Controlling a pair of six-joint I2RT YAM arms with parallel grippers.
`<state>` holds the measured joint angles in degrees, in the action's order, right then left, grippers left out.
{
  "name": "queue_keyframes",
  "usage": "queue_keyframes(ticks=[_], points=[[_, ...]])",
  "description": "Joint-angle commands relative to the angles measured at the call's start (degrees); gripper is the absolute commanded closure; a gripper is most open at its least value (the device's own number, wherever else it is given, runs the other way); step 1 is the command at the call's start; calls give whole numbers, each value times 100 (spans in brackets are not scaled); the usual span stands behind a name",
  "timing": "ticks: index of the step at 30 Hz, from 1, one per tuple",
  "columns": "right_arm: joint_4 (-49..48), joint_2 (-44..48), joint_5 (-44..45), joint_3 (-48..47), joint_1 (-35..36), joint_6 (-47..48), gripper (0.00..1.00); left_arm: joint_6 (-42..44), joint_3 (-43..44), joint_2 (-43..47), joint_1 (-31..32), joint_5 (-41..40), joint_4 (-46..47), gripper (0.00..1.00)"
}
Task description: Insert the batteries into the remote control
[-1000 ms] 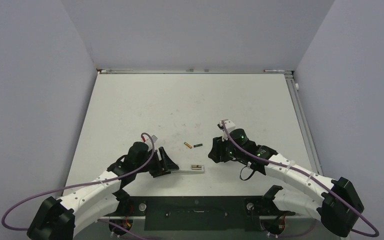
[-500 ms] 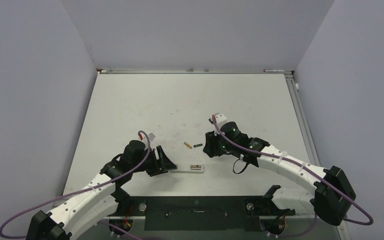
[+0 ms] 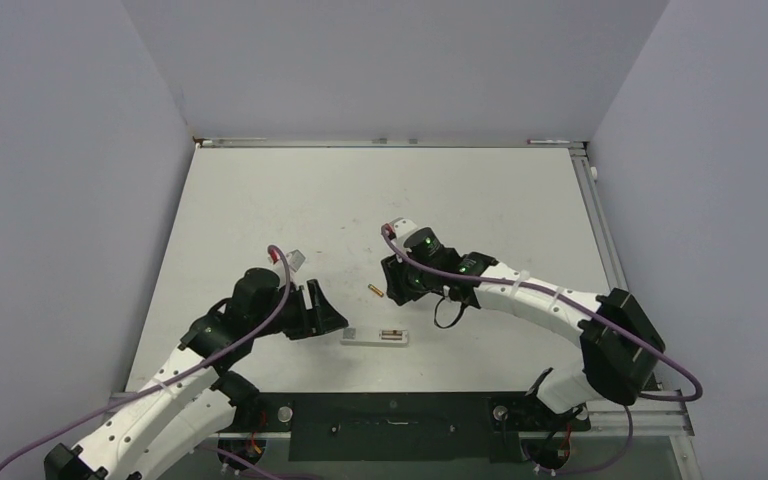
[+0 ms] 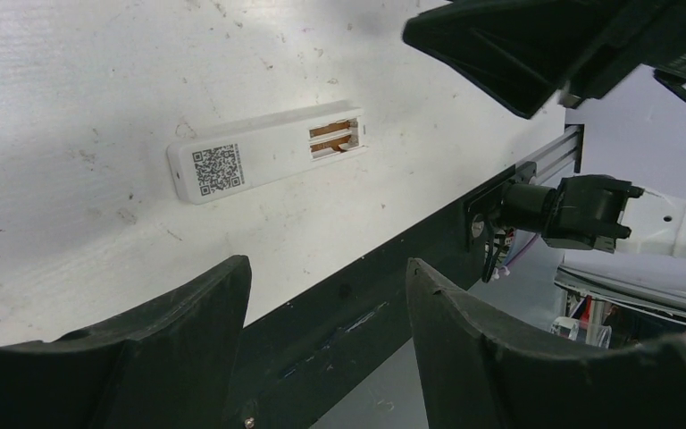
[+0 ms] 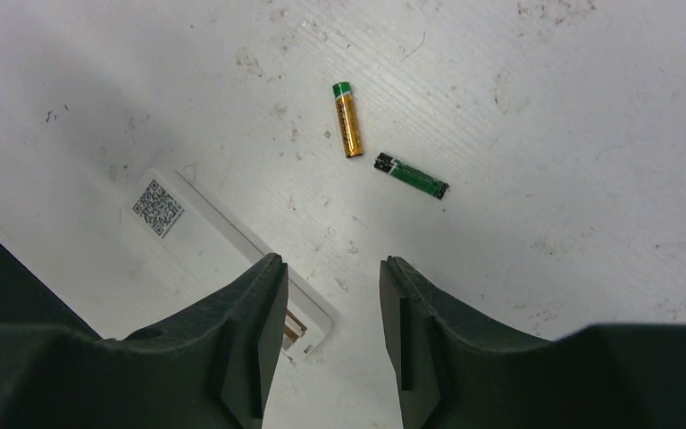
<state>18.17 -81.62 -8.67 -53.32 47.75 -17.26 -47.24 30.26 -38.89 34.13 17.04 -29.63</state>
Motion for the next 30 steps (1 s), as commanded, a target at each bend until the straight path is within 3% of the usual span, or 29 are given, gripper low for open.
queue_keyframes(ticks=[1,11,30], points=[[127,-457,252,-537,105,248,58,304,524,180,-34,-78,-415,39],[356,-1553,576,-1392,192,347,61,812,1286,320,-64,-133,-1070,37],[508,-2784,831,-2323,314,96,64,1037,1249,558,-73,282,-1031,35]])
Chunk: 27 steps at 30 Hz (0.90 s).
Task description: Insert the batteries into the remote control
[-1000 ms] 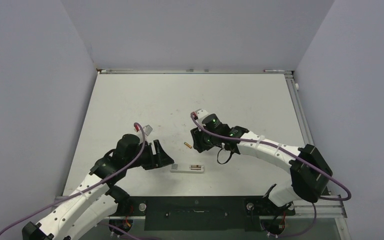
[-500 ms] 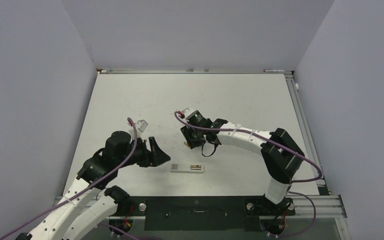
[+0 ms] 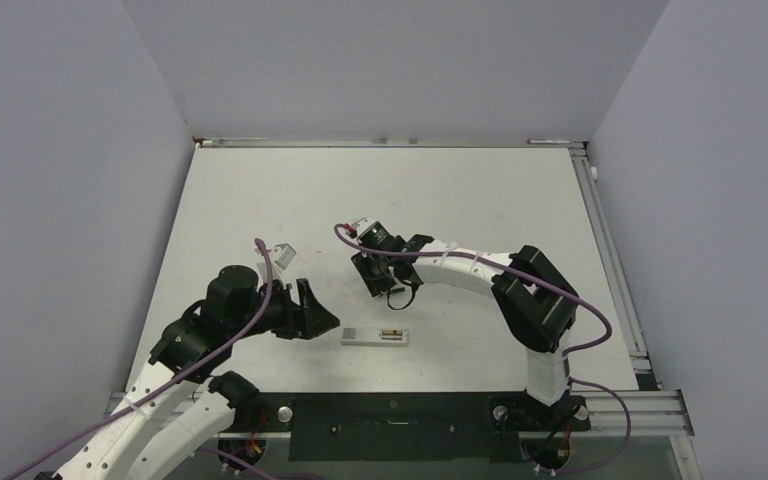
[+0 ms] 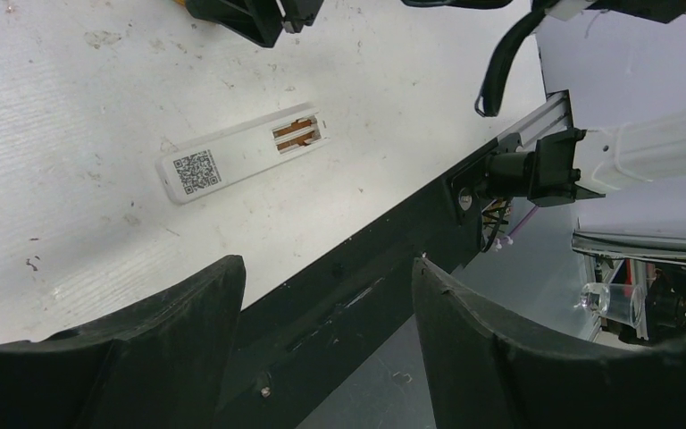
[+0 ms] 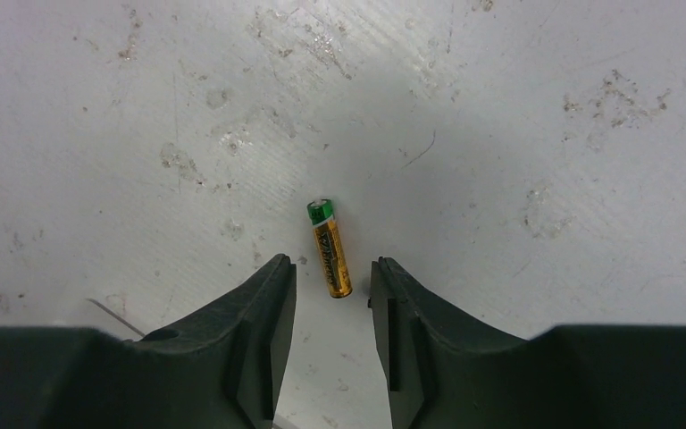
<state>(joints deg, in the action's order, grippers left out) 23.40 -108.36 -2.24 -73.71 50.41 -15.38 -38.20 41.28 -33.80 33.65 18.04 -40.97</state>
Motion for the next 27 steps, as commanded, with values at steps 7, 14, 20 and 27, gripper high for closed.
queue_keyframes(ticks=[7,14,20,27], points=[[22,-300,180,-369,73,-112,65,128,74,78,-25,289,198,34],[22,-336,206,-384,100,-149,65,125,49,76,-25,325,218,34],[186,-131,447,-356,113,-31,65,128,43,93,-25,340,218,34],[393,86,561,-250,118,195,65,133,21,65,-25,378,298,34]])
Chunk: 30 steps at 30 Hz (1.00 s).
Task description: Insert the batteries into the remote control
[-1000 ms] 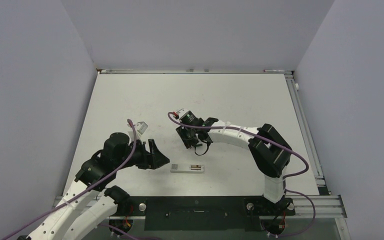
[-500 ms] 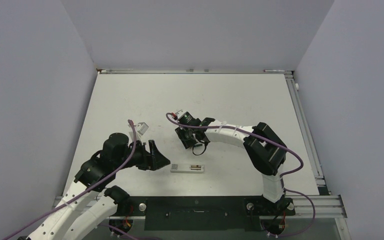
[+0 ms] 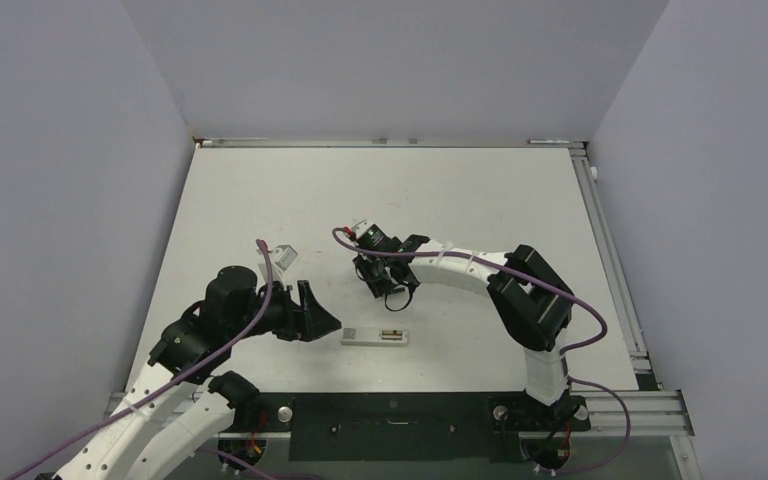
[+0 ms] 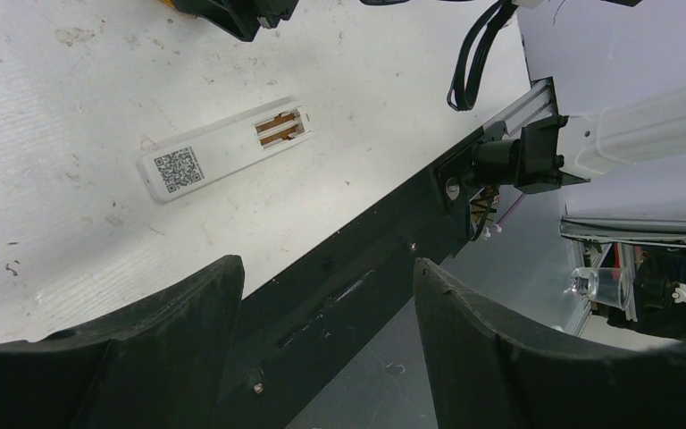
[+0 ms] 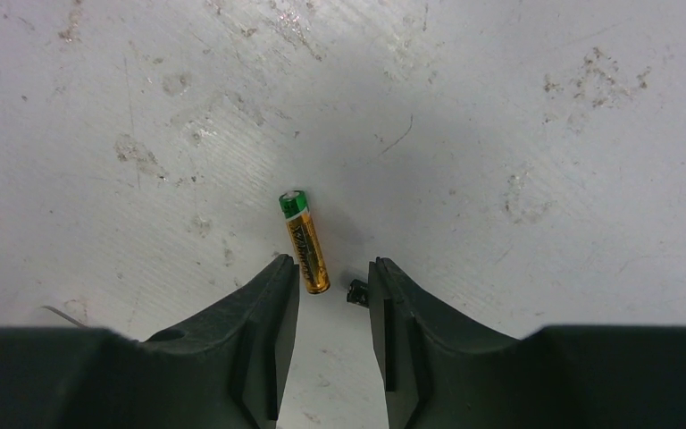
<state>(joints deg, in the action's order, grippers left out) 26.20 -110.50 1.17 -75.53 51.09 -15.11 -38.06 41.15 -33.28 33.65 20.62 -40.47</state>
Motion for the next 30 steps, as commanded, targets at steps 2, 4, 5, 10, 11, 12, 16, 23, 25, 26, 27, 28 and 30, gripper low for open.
queue_keyframes(ticks=[2,4,5,10,11,12,16,23,25,26,27,28,30], points=[[144,289,242,-91,41,191,65,132,34,4,-25,134,253,34],[146,253,223,-140,41,161,65,132,18,0,-25,152,275,34],[144,237,229,-169,37,141,66,139,24,3,-25,160,274,34],[88,222,477,-261,0,22,72,141,16,21,-25,177,268,34],[117,191,523,-302,-14,24,74,141,16,17,-25,179,264,34],[156,149,572,-336,-19,25,76,139,16,22,-25,179,270,33],[202,37,589,-367,-21,39,82,138,16,19,-25,188,274,33],[134,-40,487,-256,-11,-4,91,141,13,-12,-25,205,278,33],[108,-66,460,-225,-11,-17,91,141,8,0,-25,198,282,33],[82,-76,448,-208,-7,-29,91,141,5,-1,-25,197,282,33],[71,-84,426,-188,-3,-37,91,141,7,5,-25,192,277,33],[62,-92,418,-177,-3,-43,91,141,7,10,-25,189,276,33],[43,-118,402,-160,6,-44,91,133,8,13,-25,188,269,33]])
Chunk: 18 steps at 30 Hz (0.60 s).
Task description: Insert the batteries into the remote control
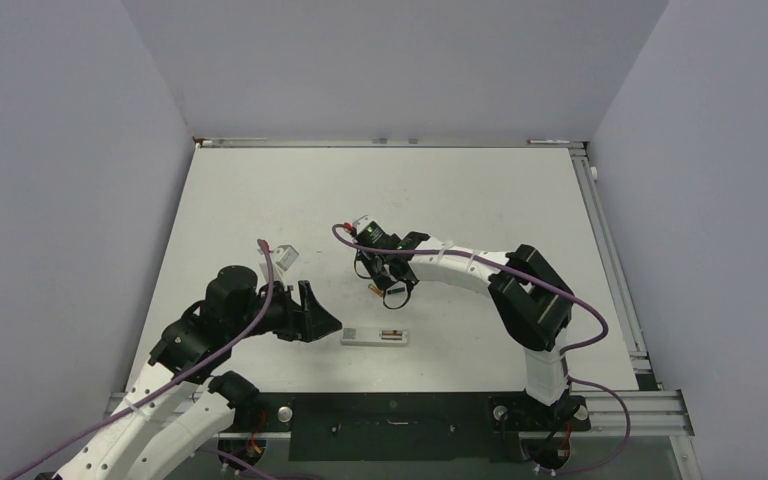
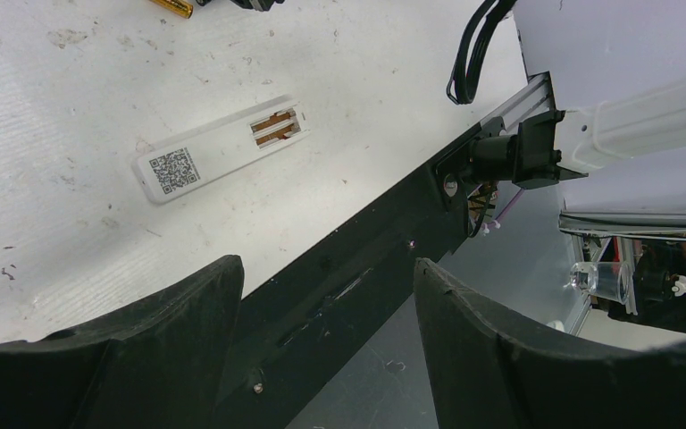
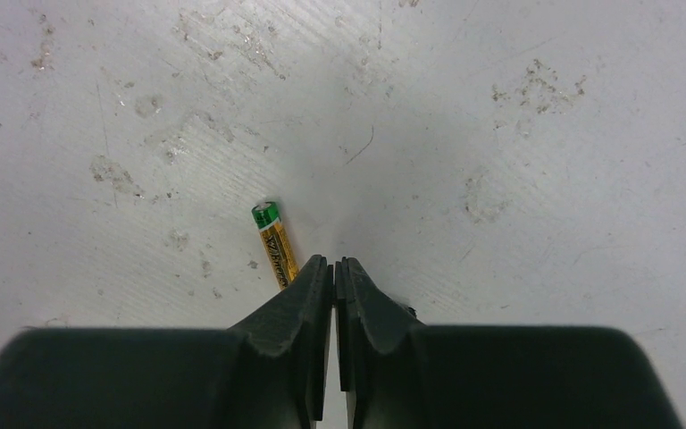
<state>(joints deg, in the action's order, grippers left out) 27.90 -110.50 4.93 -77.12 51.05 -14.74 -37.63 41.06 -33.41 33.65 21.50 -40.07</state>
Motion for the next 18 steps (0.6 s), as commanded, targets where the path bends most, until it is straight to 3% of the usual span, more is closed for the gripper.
queue_keyframes(ticks=[1,18], points=[[-135,-123,18,15,17,-77,91,88,16,32,-25,97,231,33],[-312,-151,-145,317,98,-103,91,76,10,15,-25,85,227,33]])
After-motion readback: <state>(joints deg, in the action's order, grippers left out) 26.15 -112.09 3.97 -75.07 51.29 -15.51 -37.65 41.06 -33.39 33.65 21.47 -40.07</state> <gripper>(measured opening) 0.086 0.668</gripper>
